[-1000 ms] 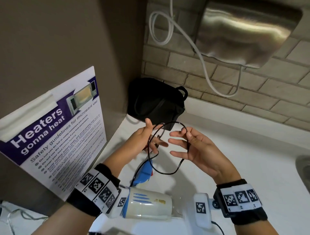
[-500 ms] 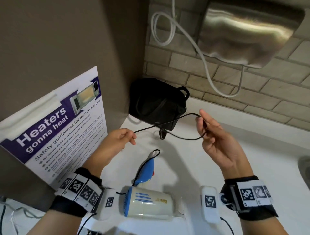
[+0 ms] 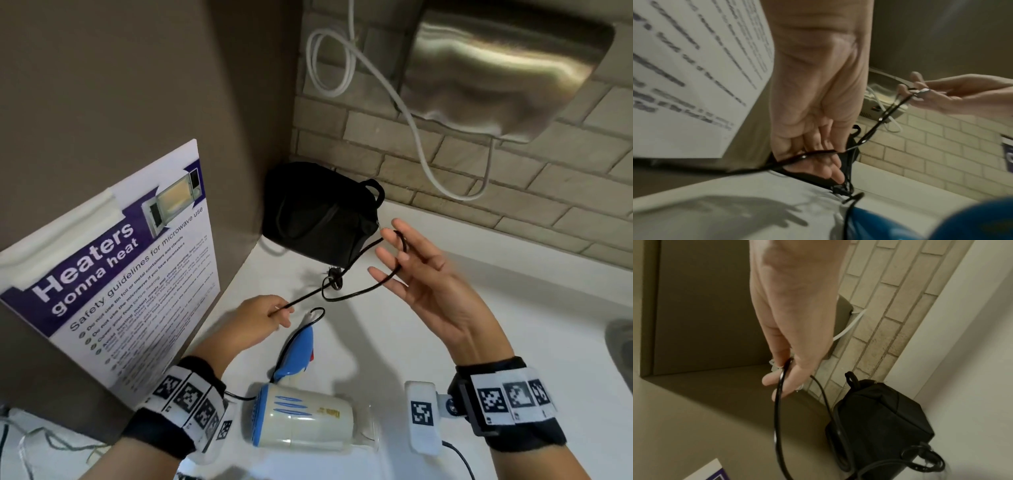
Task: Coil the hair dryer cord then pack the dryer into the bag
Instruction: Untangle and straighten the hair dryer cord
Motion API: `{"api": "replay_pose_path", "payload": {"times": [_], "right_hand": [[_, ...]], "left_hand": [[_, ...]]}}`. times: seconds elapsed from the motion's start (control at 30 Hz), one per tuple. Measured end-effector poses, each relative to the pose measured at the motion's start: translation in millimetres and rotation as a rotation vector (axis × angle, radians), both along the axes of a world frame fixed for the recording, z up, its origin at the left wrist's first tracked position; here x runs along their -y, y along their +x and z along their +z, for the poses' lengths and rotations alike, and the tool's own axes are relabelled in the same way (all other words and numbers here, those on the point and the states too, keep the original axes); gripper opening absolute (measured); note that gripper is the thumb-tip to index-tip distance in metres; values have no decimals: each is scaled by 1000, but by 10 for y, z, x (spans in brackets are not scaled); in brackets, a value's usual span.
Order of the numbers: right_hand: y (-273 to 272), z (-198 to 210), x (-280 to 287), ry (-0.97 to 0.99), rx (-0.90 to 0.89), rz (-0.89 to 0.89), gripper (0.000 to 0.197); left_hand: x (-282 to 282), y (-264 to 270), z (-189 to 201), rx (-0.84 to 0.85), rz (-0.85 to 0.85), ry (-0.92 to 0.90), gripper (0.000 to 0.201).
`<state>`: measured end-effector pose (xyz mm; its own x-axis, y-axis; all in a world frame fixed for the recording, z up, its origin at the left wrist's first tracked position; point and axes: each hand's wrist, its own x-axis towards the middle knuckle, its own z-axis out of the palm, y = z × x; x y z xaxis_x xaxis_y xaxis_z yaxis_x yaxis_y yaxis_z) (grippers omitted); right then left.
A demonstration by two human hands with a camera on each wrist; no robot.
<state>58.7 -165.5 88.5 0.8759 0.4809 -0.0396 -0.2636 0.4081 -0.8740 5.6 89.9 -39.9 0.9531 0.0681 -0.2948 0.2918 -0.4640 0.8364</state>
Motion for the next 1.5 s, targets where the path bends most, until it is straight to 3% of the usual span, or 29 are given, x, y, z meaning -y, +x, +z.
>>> {"api": "replay_pose_path", "payload": {"times": [0.27, 0.4, 0.47, 0.6, 0.7, 0.77, 1.07, 1.23, 1.33, 1.4, 1.5], "right_hand": [[-51, -35, -149, -5, 30, 71, 54], [-51, -85, -156, -115, 126, 8, 60], [-12, -127, -167, -268, 225, -101, 58], [103, -171, -138, -778, 484, -393, 35], [151, -172, -82, -1172, 797, -452, 19], [177, -179, -76, -1285, 900, -442, 20], [118, -115, -277, -1242, 905, -258, 29], [60, 8, -336, -1046, 638, -209, 38], [57, 89, -308, -806, 408, -158, 36], [60, 118, -277, -673, 282, -119, 31], [73, 97, -264, -679, 249, -144, 14]], "left_hand": [[387, 0, 152, 112, -174, -67, 41], [380, 10, 188, 106, -180, -45, 23], [387, 8, 218, 120, -142, -20, 13], [333, -20, 351, 167, -140, 20, 27], [289, -35, 458, 185, -153, -36, 27], [294, -45, 526, 203, -165, -58, 25], [480, 17, 587, 191, -164, -15, 35], [671, 64, 682, 211, -208, 31, 40], [700, 77, 683, 244, -262, 146, 40], [716, 64, 697, 296, -283, 198, 29], [763, 7, 790, 332, -295, 119, 13]]}}
